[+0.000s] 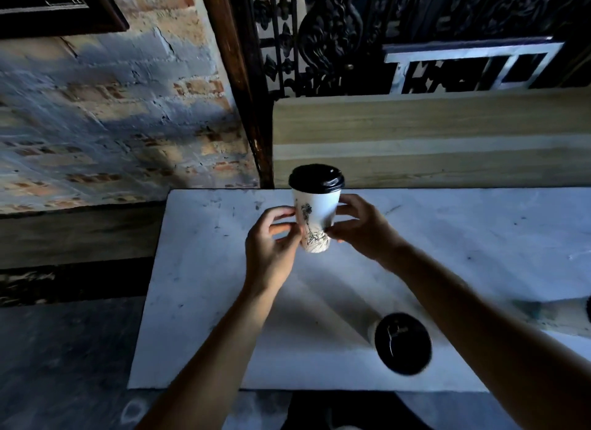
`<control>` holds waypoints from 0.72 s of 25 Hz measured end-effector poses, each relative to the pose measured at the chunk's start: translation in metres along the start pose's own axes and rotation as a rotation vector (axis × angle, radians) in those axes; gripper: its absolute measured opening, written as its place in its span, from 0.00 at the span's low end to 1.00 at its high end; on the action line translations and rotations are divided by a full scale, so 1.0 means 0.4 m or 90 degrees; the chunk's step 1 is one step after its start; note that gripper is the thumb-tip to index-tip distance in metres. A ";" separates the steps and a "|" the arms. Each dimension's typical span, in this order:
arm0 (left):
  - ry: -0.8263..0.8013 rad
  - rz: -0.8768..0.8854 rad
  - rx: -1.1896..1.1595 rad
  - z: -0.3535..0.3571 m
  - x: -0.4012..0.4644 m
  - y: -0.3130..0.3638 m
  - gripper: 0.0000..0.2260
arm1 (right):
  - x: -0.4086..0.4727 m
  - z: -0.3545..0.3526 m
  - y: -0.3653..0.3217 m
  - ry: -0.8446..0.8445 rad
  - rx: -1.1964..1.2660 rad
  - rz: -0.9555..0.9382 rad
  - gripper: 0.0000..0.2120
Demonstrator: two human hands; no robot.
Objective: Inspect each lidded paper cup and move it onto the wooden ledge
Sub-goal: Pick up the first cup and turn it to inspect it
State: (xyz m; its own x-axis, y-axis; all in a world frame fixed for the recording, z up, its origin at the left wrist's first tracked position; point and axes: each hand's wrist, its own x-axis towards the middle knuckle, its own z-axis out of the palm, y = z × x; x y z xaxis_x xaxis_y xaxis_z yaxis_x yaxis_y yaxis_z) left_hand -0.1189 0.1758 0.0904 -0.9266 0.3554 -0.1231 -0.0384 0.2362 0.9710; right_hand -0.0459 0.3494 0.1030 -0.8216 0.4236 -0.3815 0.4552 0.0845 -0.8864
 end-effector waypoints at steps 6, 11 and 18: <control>0.080 0.000 -0.029 0.121 0.410 -0.104 0.12 | 0.429 0.020 0.003 0.045 -0.126 -0.115 0.33; 0.112 0.035 -0.056 0.184 0.659 -0.254 0.17 | 0.698 0.062 0.068 0.081 -0.168 -0.214 0.29; 0.076 0.056 -0.049 0.200 0.734 -0.365 0.20 | 0.817 0.098 0.161 0.097 -0.169 -0.227 0.28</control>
State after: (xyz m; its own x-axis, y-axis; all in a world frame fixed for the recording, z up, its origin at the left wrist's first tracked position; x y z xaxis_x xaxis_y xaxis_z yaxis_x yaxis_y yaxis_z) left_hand -0.3553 0.3182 -0.1039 -0.9654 0.2604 -0.0169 0.0197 0.1371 0.9904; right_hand -0.2983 0.4579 -0.0891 -0.8920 0.4520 -0.0054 0.2423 0.4679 -0.8499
